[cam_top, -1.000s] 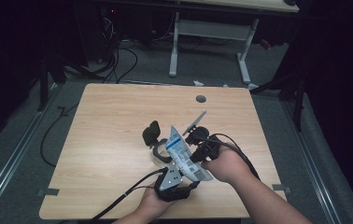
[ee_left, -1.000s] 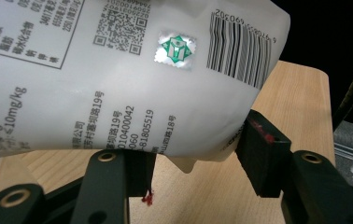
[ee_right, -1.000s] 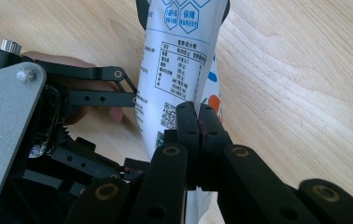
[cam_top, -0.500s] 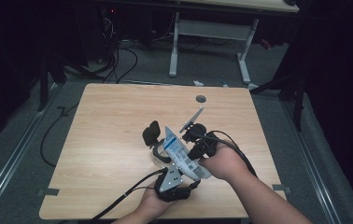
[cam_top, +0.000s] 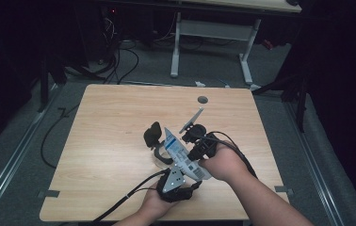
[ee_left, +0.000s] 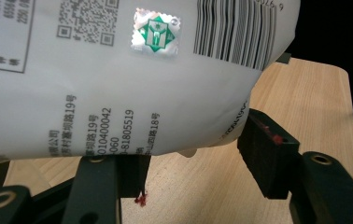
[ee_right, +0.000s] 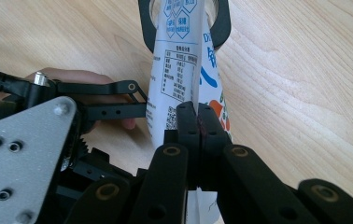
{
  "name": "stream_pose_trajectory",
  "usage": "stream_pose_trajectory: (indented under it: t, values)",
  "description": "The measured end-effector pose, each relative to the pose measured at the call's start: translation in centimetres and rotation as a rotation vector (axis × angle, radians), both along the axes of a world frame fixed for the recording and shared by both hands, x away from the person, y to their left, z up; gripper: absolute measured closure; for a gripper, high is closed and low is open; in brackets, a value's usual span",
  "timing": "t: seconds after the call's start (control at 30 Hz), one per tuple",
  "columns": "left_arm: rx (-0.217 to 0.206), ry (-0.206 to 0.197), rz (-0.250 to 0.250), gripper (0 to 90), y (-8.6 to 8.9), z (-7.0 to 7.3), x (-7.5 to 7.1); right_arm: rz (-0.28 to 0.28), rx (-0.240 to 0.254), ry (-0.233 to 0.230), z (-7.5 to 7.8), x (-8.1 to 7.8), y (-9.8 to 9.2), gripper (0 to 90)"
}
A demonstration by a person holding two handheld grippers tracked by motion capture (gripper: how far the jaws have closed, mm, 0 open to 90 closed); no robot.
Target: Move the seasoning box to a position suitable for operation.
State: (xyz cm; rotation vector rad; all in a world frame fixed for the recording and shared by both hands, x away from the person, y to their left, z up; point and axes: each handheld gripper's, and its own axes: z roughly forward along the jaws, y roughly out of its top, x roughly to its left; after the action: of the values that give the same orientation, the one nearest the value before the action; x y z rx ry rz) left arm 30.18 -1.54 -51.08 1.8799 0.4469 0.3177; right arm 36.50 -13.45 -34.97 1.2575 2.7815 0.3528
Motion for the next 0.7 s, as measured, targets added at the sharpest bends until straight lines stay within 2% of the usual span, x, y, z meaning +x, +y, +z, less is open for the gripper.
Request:
stream_pose_trajectory:
  t: [0.1,0.27,0.37,0.47,0.53,0.7]
  values:
    - [0.001,-0.005,0.006,49.7,0.05,0.06,-0.06,0.003,0.002,-0.004,-0.02,0.09,-0.06,90.0]
    - [0.003,-0.006,0.011,50.7,0.13,0.19,-0.24,-0.009,0.007,0.004,-0.02,0.05,-0.08,90.0]
    - [-0.001,-0.013,0.019,51.1,0.18,0.32,-0.39,0.007,0.007,-0.005,0.04,0.17,-0.13,90.0]
    - [-0.008,-0.013,0.022,51.3,0.22,0.47,-0.46,-0.01,0.01,0.0,0.19,0.15,-0.04,90.0]
    - [-0.01,-0.013,0.024,51.3,0.25,0.55,-0.5,0.004,0.011,-0.007,0.25,0.25,-0.03,90.0]
    - [-0.009,-0.033,0.03,51.3,0.27,0.82,-0.74,0.003,0.003,-0.011,0.34,0.32,0.12,90.0]
